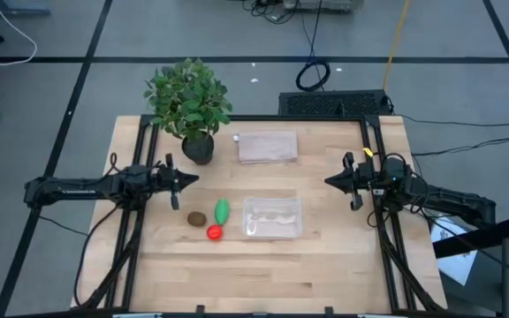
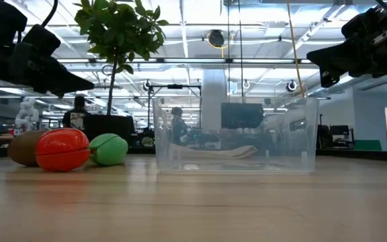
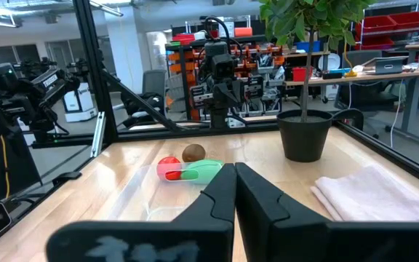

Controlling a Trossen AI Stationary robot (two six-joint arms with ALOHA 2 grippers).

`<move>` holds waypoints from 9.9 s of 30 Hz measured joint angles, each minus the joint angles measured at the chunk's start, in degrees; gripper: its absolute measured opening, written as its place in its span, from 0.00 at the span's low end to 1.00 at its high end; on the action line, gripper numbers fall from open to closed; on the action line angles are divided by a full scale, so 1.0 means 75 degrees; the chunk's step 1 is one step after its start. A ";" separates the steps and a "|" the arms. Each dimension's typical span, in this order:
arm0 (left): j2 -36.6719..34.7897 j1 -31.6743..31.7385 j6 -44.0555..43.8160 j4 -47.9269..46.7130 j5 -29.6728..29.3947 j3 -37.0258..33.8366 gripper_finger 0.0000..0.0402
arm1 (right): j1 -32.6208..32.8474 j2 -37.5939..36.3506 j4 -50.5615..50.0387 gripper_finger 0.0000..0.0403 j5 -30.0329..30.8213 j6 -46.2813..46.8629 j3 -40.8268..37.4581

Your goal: Pick and placing Produce into tupperware

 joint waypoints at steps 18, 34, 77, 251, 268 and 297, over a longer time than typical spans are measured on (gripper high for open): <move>0.0000 0.0000 0.0000 0.0000 0.0000 0.0000 0.05 | 0.0003 0.0000 0.0000 0.00 0.0003 -0.0003 0.0002; 0.0000 0.0002 0.0002 0.0000 0.0000 0.0000 0.05 | 0.0000 0.0000 0.0000 0.00 0.0001 -0.0001 0.0001; 0.0000 -0.0001 -0.0001 0.0000 0.0000 -0.0002 0.05 | 0.0001 0.0000 0.0000 0.00 0.0000 0.0000 -0.0001; 0.8271 -0.2528 -0.1636 -0.6788 0.1343 0.6174 0.73 | -0.0003 0.0003 0.0434 0.33 0.0052 -0.0204 0.0000; 0.8935 -0.2627 -0.1371 -0.6681 0.1015 0.6039 0.73 | -0.0002 0.0012 0.0421 0.33 0.0052 -0.0204 0.0001; 0.9308 -0.2627 -0.1414 -0.5737 0.1236 0.5279 0.73 | -0.0003 0.0029 0.0399 0.33 0.0048 -0.0204 0.0002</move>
